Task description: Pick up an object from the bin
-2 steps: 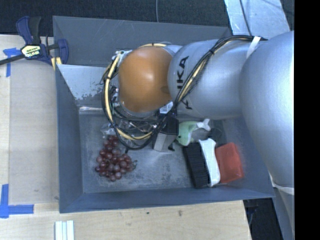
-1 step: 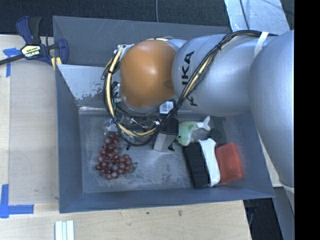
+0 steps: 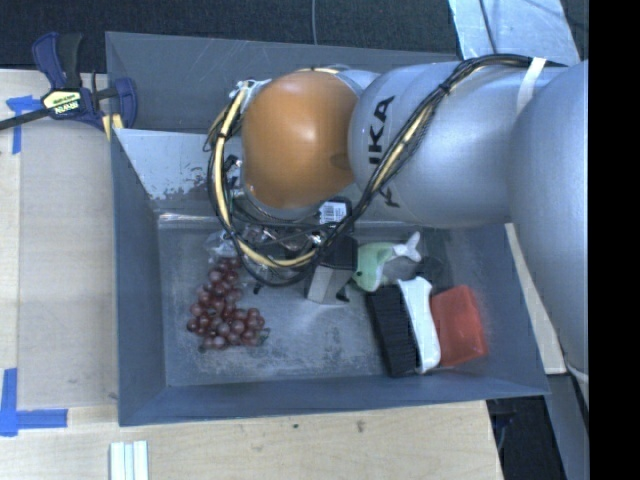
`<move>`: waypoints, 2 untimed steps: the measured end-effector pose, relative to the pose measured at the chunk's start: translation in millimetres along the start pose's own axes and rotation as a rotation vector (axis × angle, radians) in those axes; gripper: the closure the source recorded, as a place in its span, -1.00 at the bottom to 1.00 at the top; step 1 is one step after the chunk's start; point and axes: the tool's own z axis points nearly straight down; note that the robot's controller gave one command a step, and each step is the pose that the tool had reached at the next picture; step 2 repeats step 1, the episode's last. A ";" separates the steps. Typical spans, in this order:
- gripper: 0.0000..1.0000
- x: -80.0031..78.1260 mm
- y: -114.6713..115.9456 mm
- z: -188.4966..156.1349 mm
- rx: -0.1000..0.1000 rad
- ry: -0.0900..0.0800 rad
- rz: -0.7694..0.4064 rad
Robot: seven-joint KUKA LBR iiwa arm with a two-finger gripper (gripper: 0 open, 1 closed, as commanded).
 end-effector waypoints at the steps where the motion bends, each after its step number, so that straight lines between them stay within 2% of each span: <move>1: 1.00 0.6 0.5 -9.7 -0.003 0.004 0.001; 2: 1.00 0.6 0.5 -9.7 -0.003 0.004 0.001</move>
Offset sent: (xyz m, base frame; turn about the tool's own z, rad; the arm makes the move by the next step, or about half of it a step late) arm 0.0001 -0.0002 0.0237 0.0000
